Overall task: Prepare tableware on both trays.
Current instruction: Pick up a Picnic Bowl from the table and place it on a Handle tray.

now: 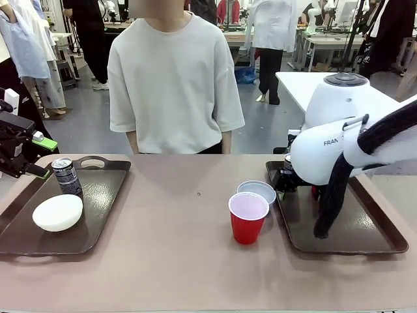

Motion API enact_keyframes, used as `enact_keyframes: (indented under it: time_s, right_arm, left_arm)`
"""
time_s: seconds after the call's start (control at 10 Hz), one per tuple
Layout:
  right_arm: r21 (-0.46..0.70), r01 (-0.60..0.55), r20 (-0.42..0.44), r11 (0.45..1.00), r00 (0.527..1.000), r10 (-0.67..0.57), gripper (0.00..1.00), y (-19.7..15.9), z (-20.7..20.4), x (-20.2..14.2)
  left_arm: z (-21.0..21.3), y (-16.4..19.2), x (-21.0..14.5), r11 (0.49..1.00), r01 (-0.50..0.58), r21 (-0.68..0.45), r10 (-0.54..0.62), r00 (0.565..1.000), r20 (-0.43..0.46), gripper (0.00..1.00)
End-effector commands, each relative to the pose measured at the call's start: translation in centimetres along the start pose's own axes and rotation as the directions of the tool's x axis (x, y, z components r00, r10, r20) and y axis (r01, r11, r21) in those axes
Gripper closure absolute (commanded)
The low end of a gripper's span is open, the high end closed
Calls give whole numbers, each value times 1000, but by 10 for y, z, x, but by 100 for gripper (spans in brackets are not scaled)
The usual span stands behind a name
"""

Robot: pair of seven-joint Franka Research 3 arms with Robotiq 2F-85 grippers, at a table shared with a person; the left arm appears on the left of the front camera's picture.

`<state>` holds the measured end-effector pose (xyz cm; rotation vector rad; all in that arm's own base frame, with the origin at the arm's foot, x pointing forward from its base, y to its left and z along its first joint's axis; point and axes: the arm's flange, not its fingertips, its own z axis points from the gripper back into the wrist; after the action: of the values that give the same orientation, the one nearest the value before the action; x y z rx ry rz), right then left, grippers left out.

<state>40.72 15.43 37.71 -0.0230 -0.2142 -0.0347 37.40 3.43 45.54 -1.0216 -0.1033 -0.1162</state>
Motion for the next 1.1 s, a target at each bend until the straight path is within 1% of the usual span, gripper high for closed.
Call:
enact_keyframes:
  time_s: [0.0,0.2,0.5,1.0]
  right_arm:
    - [-58,57,0,997,998,-57,0,13,0,25]
    - [-56,104,-1,993,995,-104,0,23,0,44]
    - [-7,146,-25,989,989,-146,0,33,-12,62]
    - [33,136,-59,990,989,-133,0,47,-30,68]
  left_arm:
    - [1,1,-1,1000,24,-18,-24,1000,8,0]
    - [1,1,-1,1000,24,-18,-24,1000,8,0]
    - [1,1,-1,1000,24,-18,-24,1000,8,0]
    - [1,1,-1,1000,24,-18,-24,1000,8,0]
